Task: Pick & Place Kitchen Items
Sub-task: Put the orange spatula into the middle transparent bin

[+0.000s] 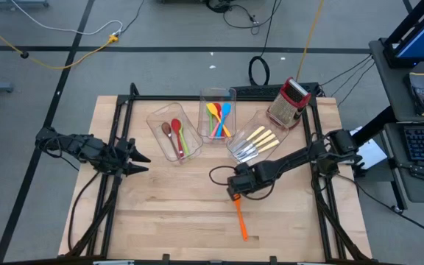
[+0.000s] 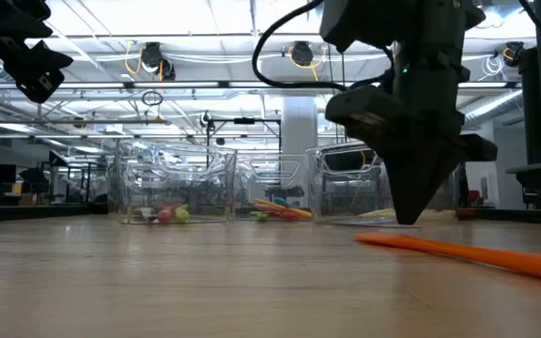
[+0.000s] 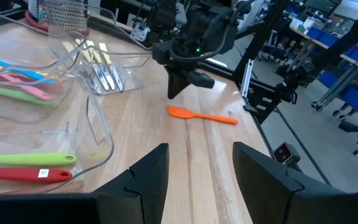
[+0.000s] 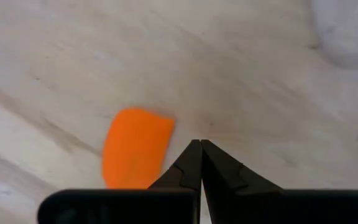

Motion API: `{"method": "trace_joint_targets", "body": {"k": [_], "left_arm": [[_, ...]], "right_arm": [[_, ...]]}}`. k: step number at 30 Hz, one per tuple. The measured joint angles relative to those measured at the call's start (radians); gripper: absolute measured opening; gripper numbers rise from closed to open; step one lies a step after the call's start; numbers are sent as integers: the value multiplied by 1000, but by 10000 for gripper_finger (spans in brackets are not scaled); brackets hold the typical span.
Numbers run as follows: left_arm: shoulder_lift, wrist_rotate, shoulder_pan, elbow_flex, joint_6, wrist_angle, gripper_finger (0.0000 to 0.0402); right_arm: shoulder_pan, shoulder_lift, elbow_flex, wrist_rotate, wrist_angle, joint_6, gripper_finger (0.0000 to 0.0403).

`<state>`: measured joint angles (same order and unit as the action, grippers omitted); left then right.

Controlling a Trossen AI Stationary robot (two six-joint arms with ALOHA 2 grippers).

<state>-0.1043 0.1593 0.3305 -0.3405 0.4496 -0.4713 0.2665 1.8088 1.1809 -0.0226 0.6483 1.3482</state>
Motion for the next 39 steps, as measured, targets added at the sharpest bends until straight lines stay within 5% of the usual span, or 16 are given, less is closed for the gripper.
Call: {"method": "trace_joint_targets", "body": {"k": [10,15,27,39], "left_arm": [[0,-2,0,0,0,-1,179],[0,-2,0,0,0,-3,180],[0,-3,0,0,-10,-6,179],[0,-2,0,-1,-6,-12,180]], "right_arm": [[-5,-3,3,29,-115,-77,32],[-4,-3,3,106,-115,-72,108],[9,22,5,76,-270,-92,298],[-14,30,5,179,-206,-78,301]]}}
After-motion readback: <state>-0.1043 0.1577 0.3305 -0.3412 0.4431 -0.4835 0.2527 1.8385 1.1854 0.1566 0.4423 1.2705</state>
